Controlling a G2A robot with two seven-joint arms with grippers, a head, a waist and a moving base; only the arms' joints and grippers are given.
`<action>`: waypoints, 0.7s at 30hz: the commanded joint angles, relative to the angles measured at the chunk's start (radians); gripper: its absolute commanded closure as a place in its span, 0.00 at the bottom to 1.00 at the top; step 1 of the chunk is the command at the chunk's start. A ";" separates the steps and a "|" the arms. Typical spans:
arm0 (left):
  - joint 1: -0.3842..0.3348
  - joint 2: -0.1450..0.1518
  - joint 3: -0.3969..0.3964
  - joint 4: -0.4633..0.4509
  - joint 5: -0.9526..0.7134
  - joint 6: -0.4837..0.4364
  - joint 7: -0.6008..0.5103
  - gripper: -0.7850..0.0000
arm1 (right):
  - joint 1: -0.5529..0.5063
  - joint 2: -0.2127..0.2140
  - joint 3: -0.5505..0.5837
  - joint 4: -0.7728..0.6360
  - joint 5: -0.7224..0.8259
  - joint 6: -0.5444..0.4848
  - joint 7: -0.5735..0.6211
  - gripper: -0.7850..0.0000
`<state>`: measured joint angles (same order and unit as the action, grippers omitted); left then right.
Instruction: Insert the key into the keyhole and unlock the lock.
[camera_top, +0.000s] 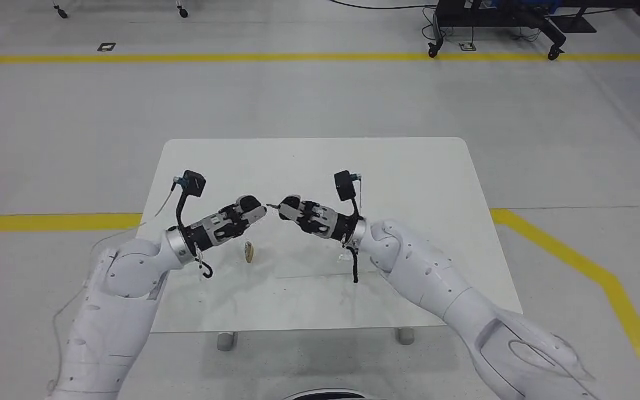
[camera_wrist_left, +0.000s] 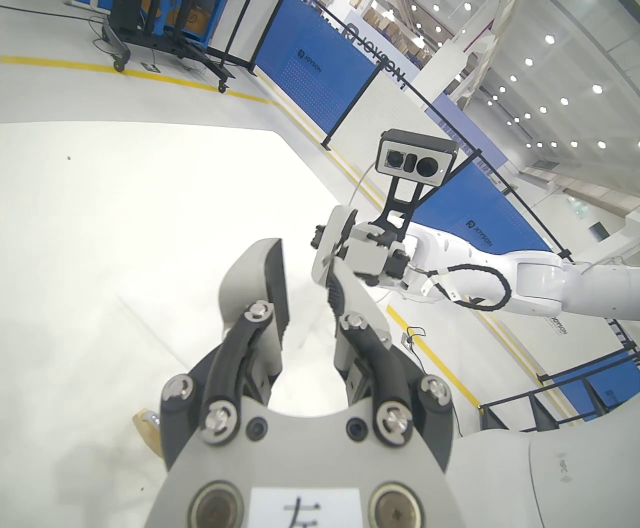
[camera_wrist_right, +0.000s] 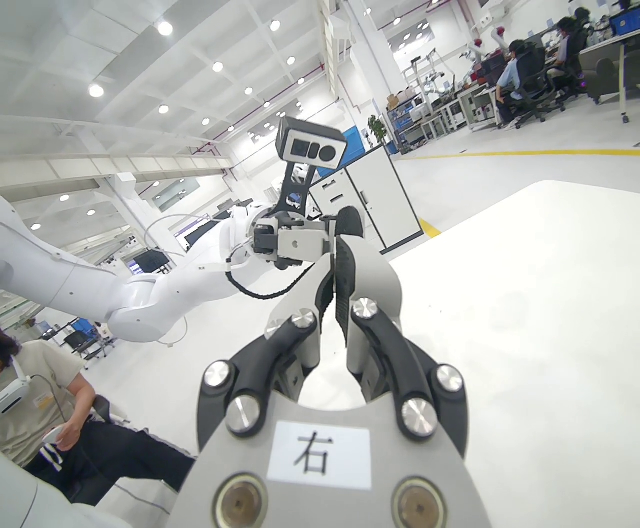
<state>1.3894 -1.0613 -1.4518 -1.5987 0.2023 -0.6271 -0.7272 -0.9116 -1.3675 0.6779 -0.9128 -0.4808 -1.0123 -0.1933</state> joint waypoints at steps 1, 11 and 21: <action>0.004 0.003 -0.023 -0.008 0.042 0.002 0.030 0.00 | -0.013 0.024 0.050 -0.006 -0.048 0.000 -0.055 1.00; 0.084 0.046 -0.088 -0.112 0.378 -0.048 -0.204 0.00 | -0.185 0.137 0.315 -0.133 -0.300 0.000 -0.243 1.00; 0.120 0.047 0.017 -0.159 0.739 0.031 -0.142 0.15 | -0.185 0.137 0.315 -0.133 -0.300 0.000 -0.243 1.00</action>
<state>1.5110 -1.0138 -1.4455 -1.7609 0.9255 -0.6003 -0.8723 -1.0970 -1.2307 0.9932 -1.0458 -0.7811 -1.0123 -0.4361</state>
